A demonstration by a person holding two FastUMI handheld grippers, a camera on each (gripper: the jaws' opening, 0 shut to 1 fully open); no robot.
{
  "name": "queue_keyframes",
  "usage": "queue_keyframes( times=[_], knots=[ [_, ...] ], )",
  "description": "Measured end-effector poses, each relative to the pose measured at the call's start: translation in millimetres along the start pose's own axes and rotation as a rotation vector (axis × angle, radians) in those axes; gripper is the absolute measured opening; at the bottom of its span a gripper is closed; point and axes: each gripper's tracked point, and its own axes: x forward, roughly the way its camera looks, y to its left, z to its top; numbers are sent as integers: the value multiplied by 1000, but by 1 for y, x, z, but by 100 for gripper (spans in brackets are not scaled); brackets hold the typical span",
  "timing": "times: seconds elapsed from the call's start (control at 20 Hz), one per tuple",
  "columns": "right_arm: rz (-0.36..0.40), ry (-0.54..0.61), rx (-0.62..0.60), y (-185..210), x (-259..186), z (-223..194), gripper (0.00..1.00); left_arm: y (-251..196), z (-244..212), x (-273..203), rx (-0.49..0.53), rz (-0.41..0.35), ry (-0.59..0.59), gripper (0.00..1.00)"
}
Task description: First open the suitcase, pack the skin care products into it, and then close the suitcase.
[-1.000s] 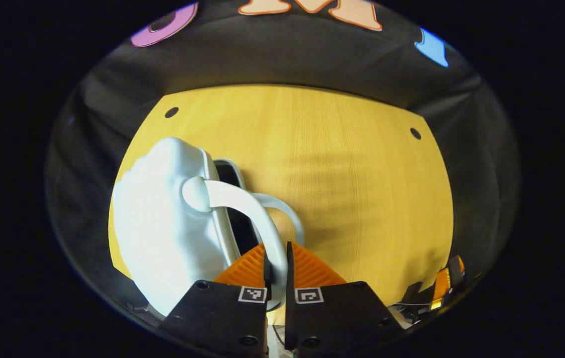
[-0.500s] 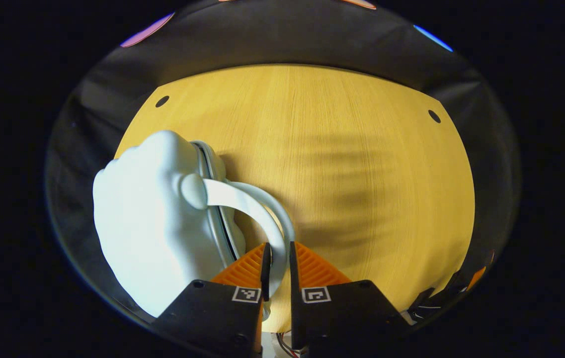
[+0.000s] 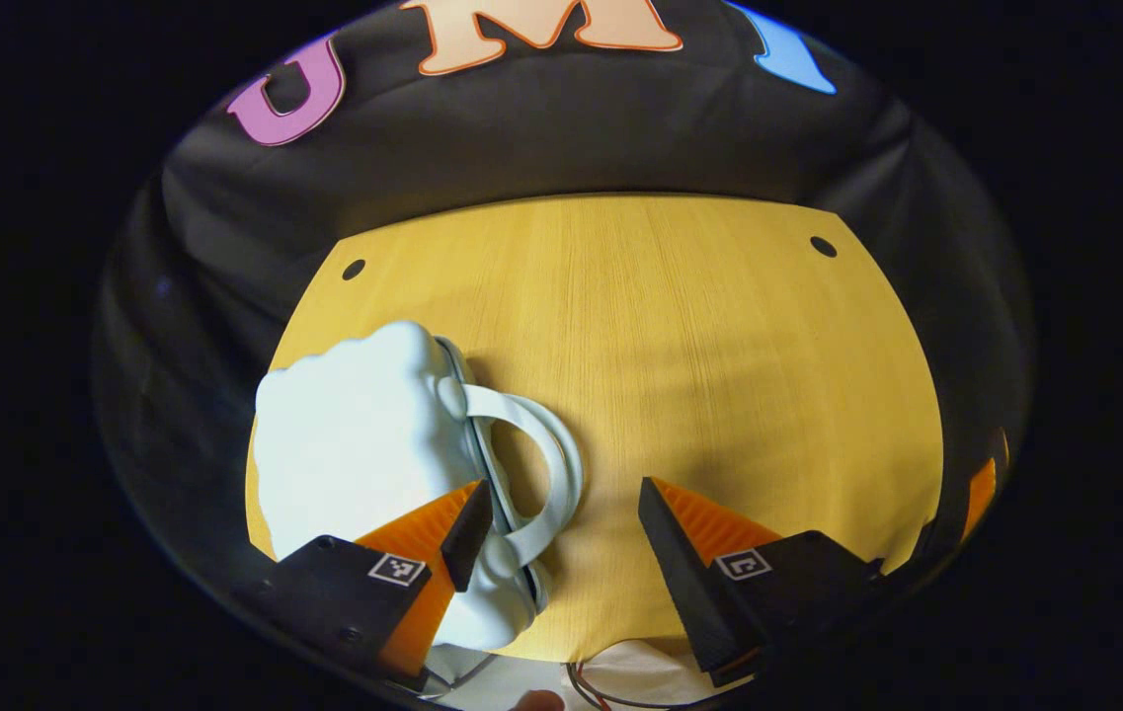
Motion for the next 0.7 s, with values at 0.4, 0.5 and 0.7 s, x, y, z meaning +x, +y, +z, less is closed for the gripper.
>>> queue_keyframes(
  times=[0.4, 0.5, 0.7],
  knots=[
    [19, -10, -37, 5, -2, 4, 98, 19, 0, -49, -18, 14, -222, 90],
    [24, -10, -38, 6, -2, 4, 98, 23, -13, -46, 1, 35, -186, 90],
    [17, -18, -41, 6, -3, 6, 98, 23, -29, -41, 3, 8, -141, 90]
  ],
)
